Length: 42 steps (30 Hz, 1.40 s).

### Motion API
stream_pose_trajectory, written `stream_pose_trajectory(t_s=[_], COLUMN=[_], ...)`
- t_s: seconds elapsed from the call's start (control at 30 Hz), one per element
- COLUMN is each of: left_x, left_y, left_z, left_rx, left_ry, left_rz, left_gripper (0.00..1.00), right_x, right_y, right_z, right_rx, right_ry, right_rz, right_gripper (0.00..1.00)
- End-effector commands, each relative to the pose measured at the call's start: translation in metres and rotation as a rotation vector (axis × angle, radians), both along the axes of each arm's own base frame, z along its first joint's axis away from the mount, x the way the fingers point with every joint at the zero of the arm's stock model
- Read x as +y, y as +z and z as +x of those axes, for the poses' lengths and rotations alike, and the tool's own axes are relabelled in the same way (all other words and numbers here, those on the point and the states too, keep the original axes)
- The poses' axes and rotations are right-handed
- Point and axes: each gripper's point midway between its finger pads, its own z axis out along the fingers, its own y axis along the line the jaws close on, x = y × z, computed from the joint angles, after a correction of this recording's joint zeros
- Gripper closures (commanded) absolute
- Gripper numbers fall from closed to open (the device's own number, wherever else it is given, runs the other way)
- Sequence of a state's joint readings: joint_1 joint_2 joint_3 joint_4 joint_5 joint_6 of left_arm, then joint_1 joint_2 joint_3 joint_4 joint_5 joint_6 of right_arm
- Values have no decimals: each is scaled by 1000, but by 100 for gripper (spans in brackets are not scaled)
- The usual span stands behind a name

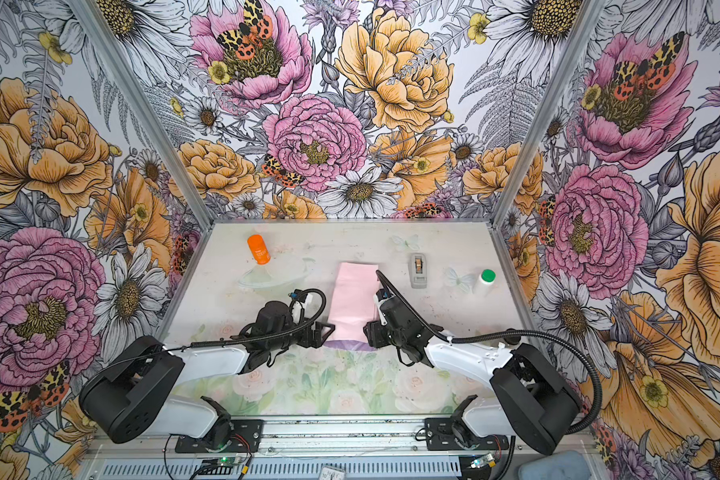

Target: Wrap the gift box in paper

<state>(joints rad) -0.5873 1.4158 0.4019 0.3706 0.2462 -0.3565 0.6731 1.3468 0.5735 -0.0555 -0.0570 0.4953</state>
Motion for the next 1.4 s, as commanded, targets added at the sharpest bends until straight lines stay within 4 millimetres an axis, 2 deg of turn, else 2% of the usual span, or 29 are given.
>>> stream_pose_trajectory(t_s=[0.0,0.3,0.67,0.8,0.9,1.03,1.13,1.27,1.37], left_x=[7,-2,-6,-7,-5,-3,-4,-4,2], left_y=[0,-11,-3,-3,-3,-2,8,41,67], left_z=[11,17,17,16,16,15,13,8,6], left_rx=[-46,-45,-78,-85,-90,-95,-116,-159,-172], left_ry=[53,39,70,79,99,113,104,103,121], left_rz=[47,77,88,92,101,105,81,17,11], left_gripper=[5,8,13,14,15,15,15,12,9], right_x=[2,-6,-12,-12,-20,-23,-17,-9,-7], right_y=[10,0,-2,-7,-12,-15,-13,11,34], right_z=[16,28,32,30,29,28,24,13,2], right_rx=[-58,-75,-101,-84,-74,-62,-49,-47,-45], right_ry=[-19,-84,-144,-145,-181,-195,-167,-102,-64], right_rz=[-27,-76,-52,-59,-77,-91,-63,-1,40], right_gripper=[40,48,63,63,59,61,58,44,40])
